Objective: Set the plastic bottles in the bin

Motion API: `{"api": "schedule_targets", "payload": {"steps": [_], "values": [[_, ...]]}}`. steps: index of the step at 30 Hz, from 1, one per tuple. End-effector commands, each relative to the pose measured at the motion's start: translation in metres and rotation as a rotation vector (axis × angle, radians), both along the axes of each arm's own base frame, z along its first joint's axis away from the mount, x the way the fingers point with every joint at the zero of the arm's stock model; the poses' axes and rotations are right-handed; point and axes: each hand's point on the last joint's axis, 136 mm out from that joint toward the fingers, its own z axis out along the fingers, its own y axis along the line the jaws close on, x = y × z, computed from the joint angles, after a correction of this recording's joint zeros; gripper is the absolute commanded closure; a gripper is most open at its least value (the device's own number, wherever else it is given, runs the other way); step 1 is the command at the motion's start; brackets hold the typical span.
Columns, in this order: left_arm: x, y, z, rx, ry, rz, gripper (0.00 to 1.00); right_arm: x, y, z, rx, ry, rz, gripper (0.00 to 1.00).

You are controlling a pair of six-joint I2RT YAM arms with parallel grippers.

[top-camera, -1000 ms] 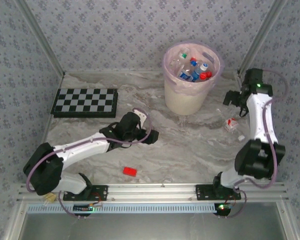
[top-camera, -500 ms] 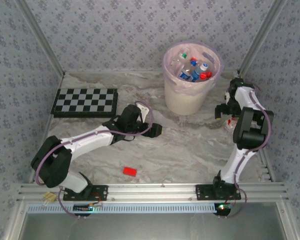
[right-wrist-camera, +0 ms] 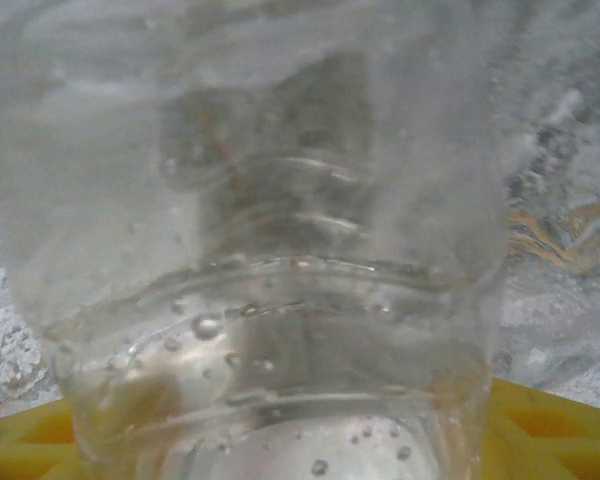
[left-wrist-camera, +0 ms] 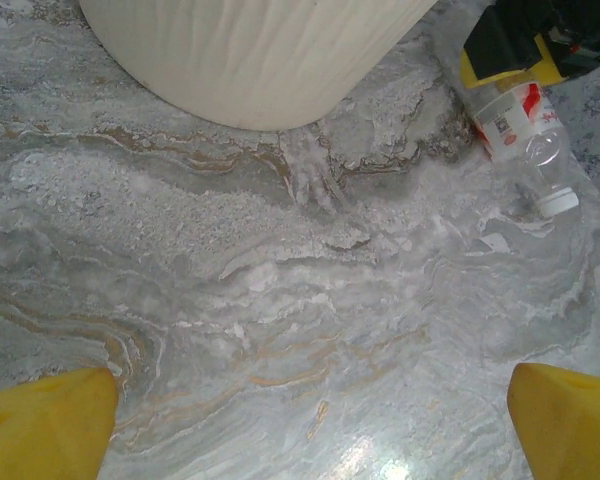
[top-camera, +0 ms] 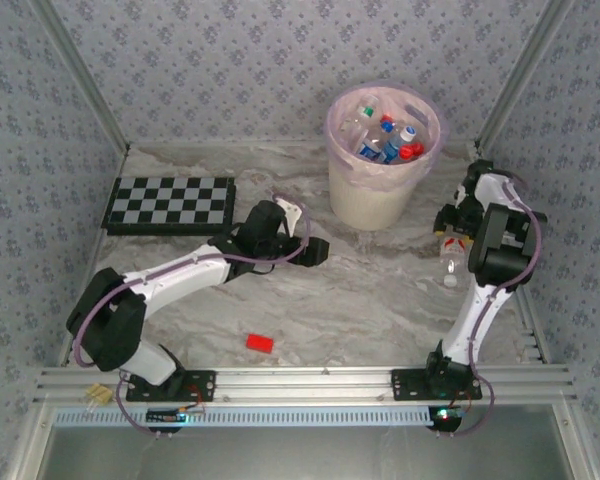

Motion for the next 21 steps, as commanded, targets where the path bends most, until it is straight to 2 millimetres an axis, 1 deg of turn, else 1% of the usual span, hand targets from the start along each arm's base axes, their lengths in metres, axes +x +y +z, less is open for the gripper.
{"api": "schedule_targets", "payload": {"steps": [1,2,3,5,6,7,8,12,14,16,18,19,21], "values": [[0.005,-0.004,-0.002,0.032,0.005,-0.017,0.0,-0.011,0.007,0.004,0.068,-0.02,-0.12,0.33],[0.005,-0.005,-0.001,0.031,0.001,-0.021,0.0,-0.013,0.009,0.004,0.072,-0.022,-0.126,0.32],[0.006,-0.006,0.0,0.032,-0.005,-0.022,0.0,-0.014,0.009,0.003,0.075,-0.026,-0.126,0.26],[0.007,-0.005,0.002,0.035,-0.016,-0.022,0.0,-0.017,0.009,0.003,0.066,-0.029,-0.128,0.1],[0.008,-0.004,0.003,0.038,-0.021,-0.018,0.0,-0.017,0.008,0.004,0.06,-0.036,-0.132,0.04],[0.008,-0.004,0.003,0.041,-0.021,-0.019,0.0,-0.018,0.008,0.006,0.057,-0.043,-0.135,0.01],[0.008,-0.002,0.003,0.045,-0.022,-0.017,0.0,-0.019,0.008,0.009,0.052,-0.052,-0.138,0.0],[0.004,0.003,0.002,0.052,-0.025,-0.012,0.0,-0.022,0.008,0.019,0.039,-0.079,-0.148,0.03],[0.003,0.005,0.001,0.05,-0.026,-0.005,0.0,-0.026,0.009,0.019,0.034,-0.071,-0.149,0.06],[0.001,0.008,0.0,0.049,-0.026,0.0,0.0,-0.027,0.008,0.021,0.021,-0.075,-0.15,0.11],[-0.001,0.012,-0.001,0.052,-0.03,0.006,0.0,-0.026,0.009,0.025,0.009,-0.089,-0.149,0.21],[-0.002,0.014,-0.001,0.054,-0.033,0.009,0.0,-0.025,0.009,0.026,0.007,-0.097,-0.148,0.23],[-0.005,0.019,0.0,0.061,-0.04,0.016,0.0,-0.025,0.008,0.023,0.004,-0.09,-0.15,0.32]]}}
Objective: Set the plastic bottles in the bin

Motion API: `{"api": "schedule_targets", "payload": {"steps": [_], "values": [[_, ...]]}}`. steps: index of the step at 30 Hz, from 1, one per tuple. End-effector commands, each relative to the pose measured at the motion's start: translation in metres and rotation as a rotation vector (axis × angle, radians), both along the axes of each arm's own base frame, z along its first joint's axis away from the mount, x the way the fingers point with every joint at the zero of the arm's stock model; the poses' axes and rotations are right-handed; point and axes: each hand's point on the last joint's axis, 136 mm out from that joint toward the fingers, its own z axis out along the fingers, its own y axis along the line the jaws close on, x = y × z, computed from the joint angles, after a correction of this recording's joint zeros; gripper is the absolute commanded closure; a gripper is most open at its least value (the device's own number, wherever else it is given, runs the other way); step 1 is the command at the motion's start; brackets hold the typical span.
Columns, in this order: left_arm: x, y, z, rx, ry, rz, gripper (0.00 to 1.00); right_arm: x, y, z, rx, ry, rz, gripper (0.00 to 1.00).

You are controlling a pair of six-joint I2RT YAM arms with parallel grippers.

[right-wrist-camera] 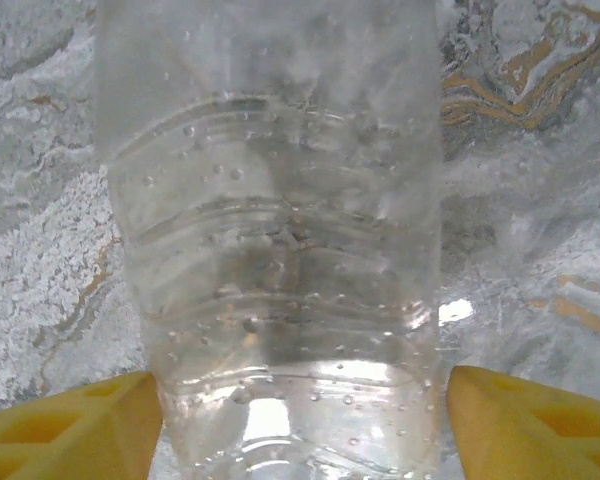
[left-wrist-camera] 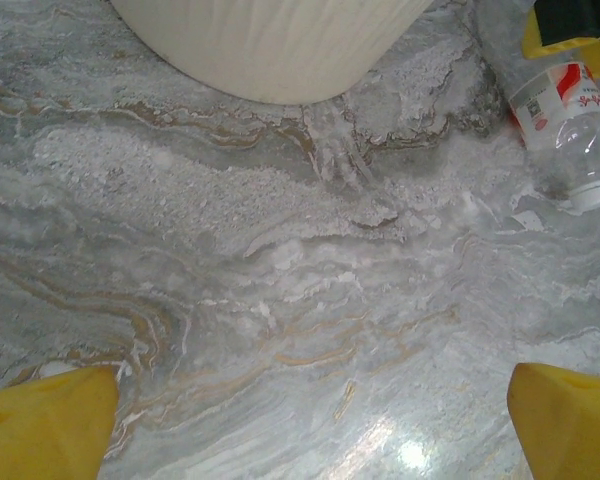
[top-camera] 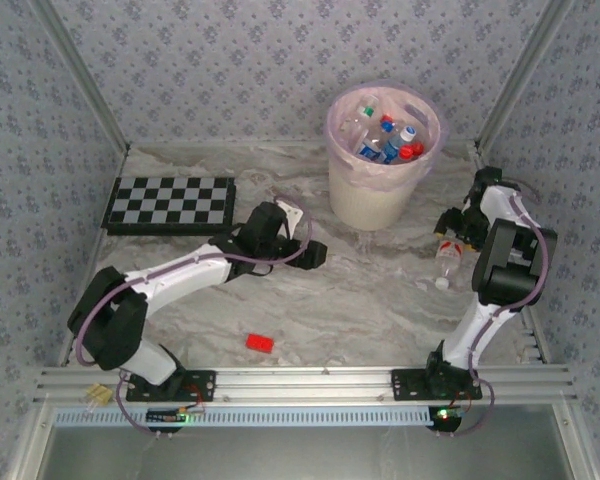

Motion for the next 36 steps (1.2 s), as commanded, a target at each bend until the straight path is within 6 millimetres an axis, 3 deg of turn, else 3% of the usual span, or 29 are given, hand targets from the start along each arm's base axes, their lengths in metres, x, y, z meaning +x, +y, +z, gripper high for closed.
{"api": "schedule_targets", "payload": {"steps": [1,8,12,17,20,23,29,34,36], "values": [[-0.002,0.011,0.011,0.003,-0.044,0.015,0.0,-0.003,0.0,0.0,-0.01,0.003,-0.012,0.33],[-0.009,0.025,0.015,0.036,-0.057,0.027,0.0,-0.004,0.006,-0.002,-0.005,0.001,-0.009,0.36],[-0.01,0.034,0.015,0.046,-0.072,0.051,0.0,-0.009,0.003,0.014,-0.016,-0.034,-0.02,0.47],[-0.01,0.04,0.011,0.071,-0.065,0.065,0.0,-0.016,0.005,0.046,-0.024,-0.09,-0.017,0.48],[-0.01,0.042,0.011,0.08,-0.068,0.068,0.0,-0.019,0.006,0.088,-0.034,-0.18,-0.028,0.49],[-0.007,0.047,0.013,0.088,-0.083,0.083,0.0,-0.024,0.008,0.142,-0.043,-0.307,-0.061,0.51],[-0.004,0.056,0.023,0.089,-0.105,0.11,0.0,-0.038,0.03,0.253,-0.024,-0.597,-0.031,0.53],[-0.002,0.061,0.026,0.08,-0.113,0.119,0.0,-0.024,0.093,0.351,0.238,-0.936,0.162,0.55],[-0.002,0.061,0.027,0.074,-0.115,0.12,0.0,-0.016,0.111,0.374,0.281,-0.984,0.228,0.55]]}}
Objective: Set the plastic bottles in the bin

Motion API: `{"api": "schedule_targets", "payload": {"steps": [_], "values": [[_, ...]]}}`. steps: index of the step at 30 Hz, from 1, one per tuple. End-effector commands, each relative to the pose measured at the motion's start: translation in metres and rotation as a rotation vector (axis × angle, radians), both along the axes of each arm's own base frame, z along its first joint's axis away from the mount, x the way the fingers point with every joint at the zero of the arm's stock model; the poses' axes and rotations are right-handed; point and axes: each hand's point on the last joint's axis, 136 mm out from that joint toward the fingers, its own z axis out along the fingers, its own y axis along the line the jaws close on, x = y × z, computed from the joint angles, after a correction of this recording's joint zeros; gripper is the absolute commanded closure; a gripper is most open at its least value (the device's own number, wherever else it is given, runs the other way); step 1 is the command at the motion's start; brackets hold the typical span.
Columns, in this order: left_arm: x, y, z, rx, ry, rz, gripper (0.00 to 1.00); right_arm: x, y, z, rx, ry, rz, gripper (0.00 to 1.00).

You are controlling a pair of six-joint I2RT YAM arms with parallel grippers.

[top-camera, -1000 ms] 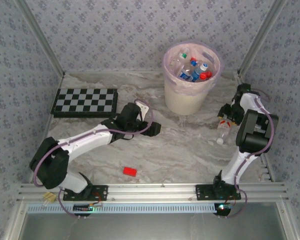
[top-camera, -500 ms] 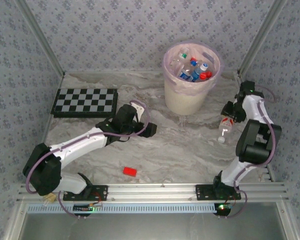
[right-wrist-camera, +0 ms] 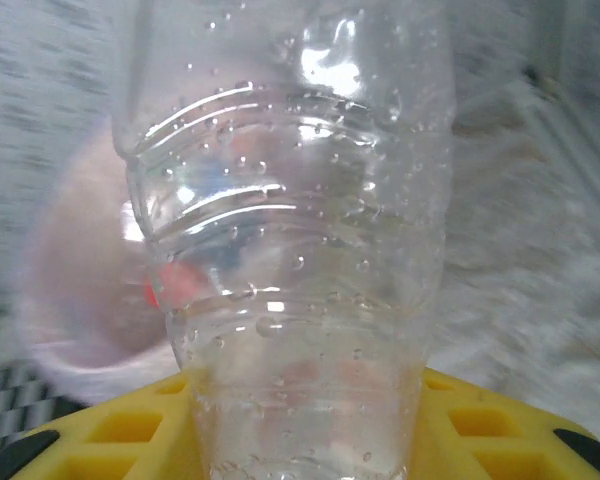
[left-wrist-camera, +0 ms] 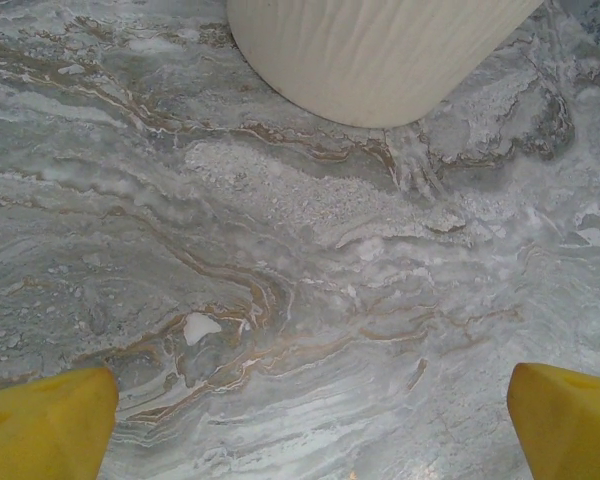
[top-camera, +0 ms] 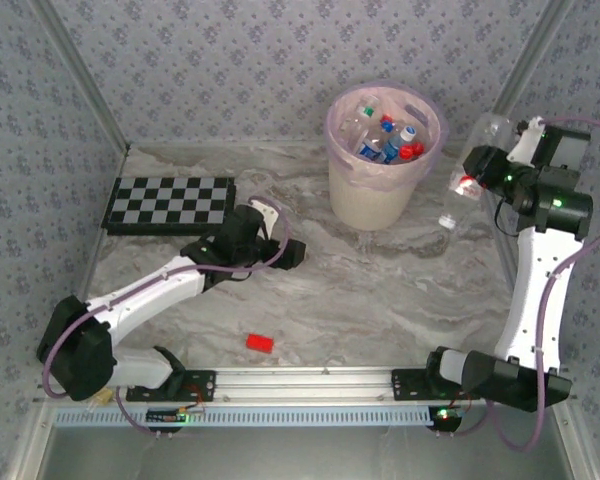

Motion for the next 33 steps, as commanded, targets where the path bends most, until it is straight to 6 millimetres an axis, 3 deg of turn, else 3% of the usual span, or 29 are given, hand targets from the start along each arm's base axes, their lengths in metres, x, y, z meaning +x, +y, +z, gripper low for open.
{"api": "schedule_targets", "payload": {"steps": [1,7,11,15,19,26,29,33], "values": [[-0.002,0.007,0.002,0.007,-0.016,0.006,0.0,0.019,0.046,0.039,0.106,-0.099,0.206,0.55],[-0.011,0.014,0.0,-0.015,-0.006,0.019,0.0,0.064,0.105,0.069,-0.004,-0.159,0.418,0.53],[-0.018,0.026,0.002,-0.02,-0.015,0.045,0.0,0.105,0.127,0.061,-0.051,-0.14,0.497,0.53],[-0.025,0.04,0.006,-0.011,-0.027,0.072,0.0,0.135,0.139,0.028,-0.098,-0.066,0.542,0.53],[-0.031,0.052,0.009,-0.003,-0.036,0.095,0.0,0.15,0.143,-0.006,-0.185,-0.006,0.567,0.53],[-0.038,0.065,0.009,-0.018,-0.043,0.13,0.0,0.149,0.151,-0.061,-0.383,0.134,0.628,0.53],[-0.037,0.066,0.009,-0.027,-0.037,0.141,0.0,0.148,0.151,-0.082,-0.431,0.201,0.637,0.48],[-0.037,0.062,0.013,-0.037,-0.032,0.128,0.0,0.145,0.151,-0.085,-0.433,0.23,0.615,0.45]]}}
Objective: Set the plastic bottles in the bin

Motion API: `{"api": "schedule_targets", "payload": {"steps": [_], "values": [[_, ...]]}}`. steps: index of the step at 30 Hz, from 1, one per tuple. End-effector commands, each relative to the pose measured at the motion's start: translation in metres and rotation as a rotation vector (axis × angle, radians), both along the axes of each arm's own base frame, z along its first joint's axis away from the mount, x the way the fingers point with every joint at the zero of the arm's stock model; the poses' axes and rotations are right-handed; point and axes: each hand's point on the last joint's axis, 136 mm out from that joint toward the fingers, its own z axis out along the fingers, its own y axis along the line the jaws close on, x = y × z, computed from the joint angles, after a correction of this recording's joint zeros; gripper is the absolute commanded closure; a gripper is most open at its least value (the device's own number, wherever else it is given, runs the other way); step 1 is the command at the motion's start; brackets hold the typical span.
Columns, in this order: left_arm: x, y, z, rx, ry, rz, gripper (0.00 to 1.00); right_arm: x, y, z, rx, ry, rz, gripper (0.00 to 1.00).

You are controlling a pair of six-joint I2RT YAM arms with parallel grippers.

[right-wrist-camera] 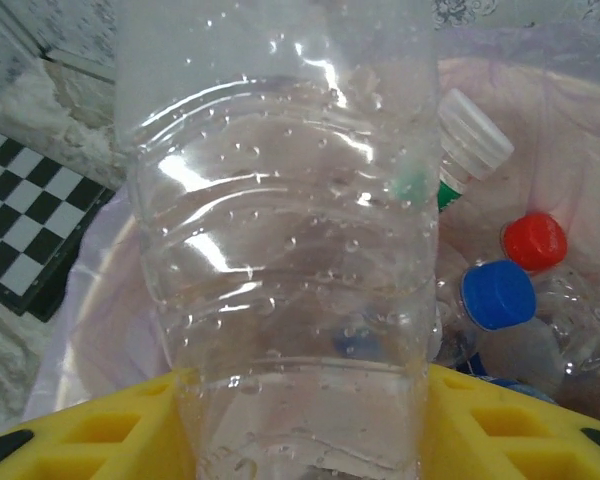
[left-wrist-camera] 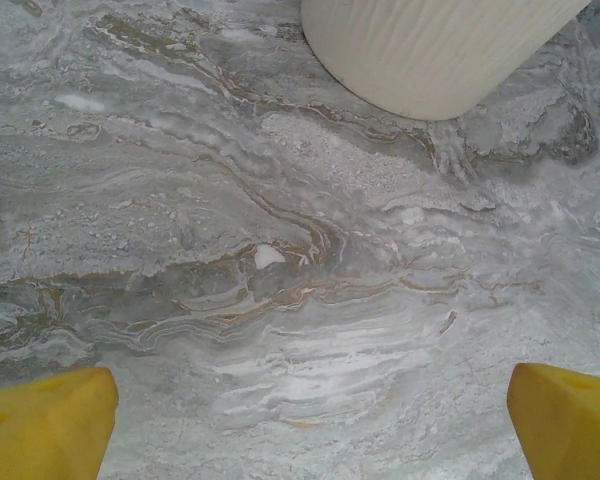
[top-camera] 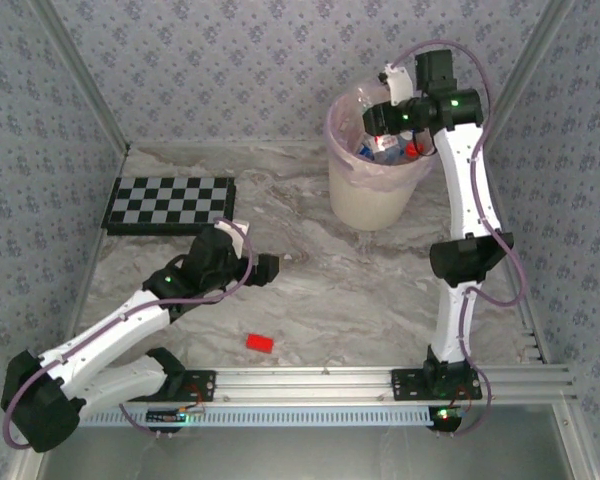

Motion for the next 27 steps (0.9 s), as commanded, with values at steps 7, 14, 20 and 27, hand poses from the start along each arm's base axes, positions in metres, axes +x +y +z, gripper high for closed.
{"api": "schedule_targets", "payload": {"steps": [7,14,20,27], "values": [[0.003,-0.001,0.004,-0.022,0.004,0.012,0.0,-0.023,-0.015,-0.012,-0.049,0.108,-0.081,0.2],[0.004,-0.004,0.003,-0.031,0.007,0.007,0.0,-0.017,-0.013,0.035,0.056,-0.055,-0.126,0.22],[0.004,-0.004,0.001,-0.028,0.011,0.004,0.0,0.006,0.002,0.043,0.11,-0.126,-0.126,0.44],[0.002,-0.004,-0.001,-0.029,0.015,0.004,0.0,0.037,0.021,0.024,0.083,-0.152,-0.137,0.54]]}}
